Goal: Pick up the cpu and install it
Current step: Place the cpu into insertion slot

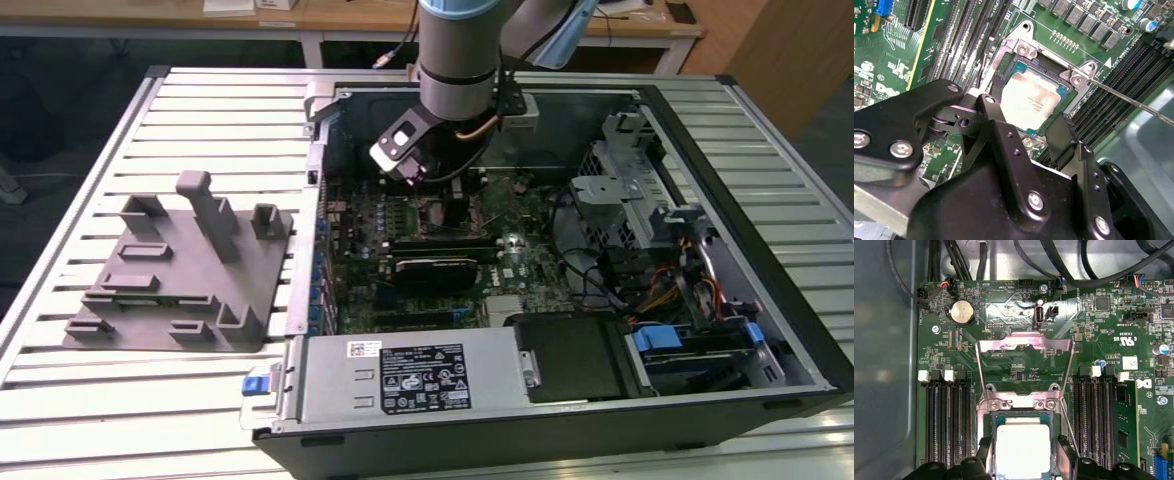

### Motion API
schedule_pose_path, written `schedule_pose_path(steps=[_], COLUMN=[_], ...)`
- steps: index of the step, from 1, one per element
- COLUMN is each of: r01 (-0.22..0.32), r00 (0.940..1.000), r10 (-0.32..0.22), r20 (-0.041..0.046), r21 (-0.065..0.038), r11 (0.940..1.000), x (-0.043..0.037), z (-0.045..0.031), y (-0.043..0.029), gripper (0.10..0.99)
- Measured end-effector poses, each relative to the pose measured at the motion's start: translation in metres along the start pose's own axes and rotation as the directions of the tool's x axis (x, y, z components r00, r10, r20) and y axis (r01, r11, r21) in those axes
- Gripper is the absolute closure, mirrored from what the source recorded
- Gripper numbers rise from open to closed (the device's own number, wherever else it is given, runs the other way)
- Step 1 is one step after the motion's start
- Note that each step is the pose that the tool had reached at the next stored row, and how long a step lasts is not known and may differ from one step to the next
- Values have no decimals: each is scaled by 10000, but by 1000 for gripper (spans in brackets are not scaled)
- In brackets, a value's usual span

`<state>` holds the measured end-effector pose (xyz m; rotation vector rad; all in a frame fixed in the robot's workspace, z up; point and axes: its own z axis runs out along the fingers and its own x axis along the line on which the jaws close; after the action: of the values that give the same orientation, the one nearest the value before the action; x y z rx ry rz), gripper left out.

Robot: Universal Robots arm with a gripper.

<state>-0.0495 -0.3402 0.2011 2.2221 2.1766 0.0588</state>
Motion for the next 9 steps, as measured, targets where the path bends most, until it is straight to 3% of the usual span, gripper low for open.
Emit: schedule_pose_path(steps=[3,6,9], r01=[-1,0,0], r00=[10000,10000,10000], r10=[1,0,0], r20=[1,1,1], r21=[0,1,0], r11=[10000,10000,10000], x=[0,0,0], z=[-2,-3,-4], y=[0,0,0], gripper=[482,671,729])
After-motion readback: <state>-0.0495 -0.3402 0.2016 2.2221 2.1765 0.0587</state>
